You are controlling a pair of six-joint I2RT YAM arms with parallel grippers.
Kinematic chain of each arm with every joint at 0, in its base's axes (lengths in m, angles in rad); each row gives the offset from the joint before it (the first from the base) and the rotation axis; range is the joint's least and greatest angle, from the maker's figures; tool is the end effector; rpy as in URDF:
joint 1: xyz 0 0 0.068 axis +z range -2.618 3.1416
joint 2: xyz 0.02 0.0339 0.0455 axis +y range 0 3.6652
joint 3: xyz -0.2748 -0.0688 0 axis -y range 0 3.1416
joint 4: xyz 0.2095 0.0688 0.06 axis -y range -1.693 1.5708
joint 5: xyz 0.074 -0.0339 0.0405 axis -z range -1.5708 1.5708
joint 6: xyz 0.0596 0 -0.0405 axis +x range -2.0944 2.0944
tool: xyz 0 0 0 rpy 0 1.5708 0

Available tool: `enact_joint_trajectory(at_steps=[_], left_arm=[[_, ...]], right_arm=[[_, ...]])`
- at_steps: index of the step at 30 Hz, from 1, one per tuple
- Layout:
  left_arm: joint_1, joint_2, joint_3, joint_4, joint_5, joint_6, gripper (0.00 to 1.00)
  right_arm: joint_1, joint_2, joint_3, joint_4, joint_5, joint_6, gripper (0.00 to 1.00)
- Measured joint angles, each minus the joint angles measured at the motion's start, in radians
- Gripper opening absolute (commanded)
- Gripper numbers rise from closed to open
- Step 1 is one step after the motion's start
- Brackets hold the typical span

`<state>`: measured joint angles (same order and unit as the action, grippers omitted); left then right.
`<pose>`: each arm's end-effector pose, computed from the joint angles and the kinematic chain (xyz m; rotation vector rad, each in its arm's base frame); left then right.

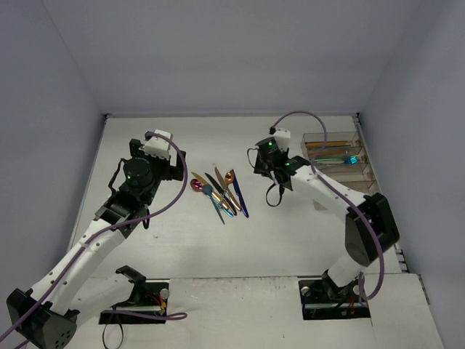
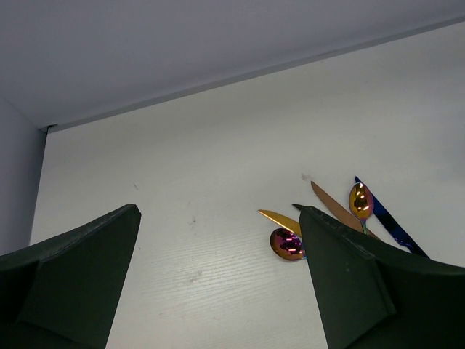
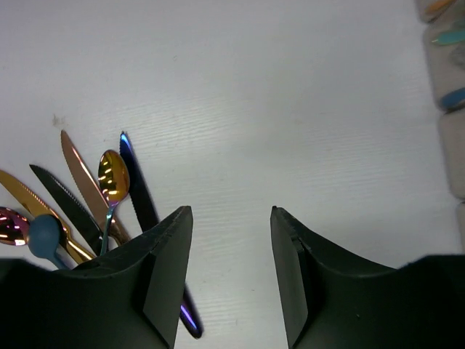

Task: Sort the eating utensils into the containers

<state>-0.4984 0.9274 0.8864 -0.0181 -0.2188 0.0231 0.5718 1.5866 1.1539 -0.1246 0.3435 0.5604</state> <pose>0.1809 -0.0837 0.3769 0.2561 1.6115 -0.1869 0.3053 0.1726 0.2861 0.1901 2.0994 0.3175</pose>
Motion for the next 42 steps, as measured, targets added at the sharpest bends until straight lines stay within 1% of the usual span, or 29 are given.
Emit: enact_joint_trajectory(at_steps=[6,10,16,21,26,34,42], left_arm=[[0.0,0.001,0.0,0.0,-0.004,0.0,0.9],[0.0,0.001,0.0,0.0,-0.007,0.0,0.9],[0.0,0.001,0.0,0.0,-0.007,0.0,0.9],[0.0,0.001,0.0,0.0,-0.006,0.0,0.9],[0.0,0.002,0.0,0.0,-0.006,0.0,0.9],[0.0,0.022,0.0,0.0,-0.006,0.0,0.9],[0.0,0.028,0.0,0.0,-0.006,0.0,0.9]], right_arm=[[0.084,0.245,0.131,0.003,-0.023,0.027,0.39],[0.107,0.34,0.174,0.028,-0.084,-0.042,0.39],[0.085,0.358,0.205,0.067,-0.207,-0.222,0.41],[0.0,0.366,0.244,0.108,-0.392,-0.352,0.43],[-0.076,0.415,0.294,0.129,-0.547,-0.434,0.44],[-0.072,0.516,0.341,0.129,-0.714,-0.499,0.44],[-0.068,0.572,0.374,0.126,-0.767,-0.517,0.44]])
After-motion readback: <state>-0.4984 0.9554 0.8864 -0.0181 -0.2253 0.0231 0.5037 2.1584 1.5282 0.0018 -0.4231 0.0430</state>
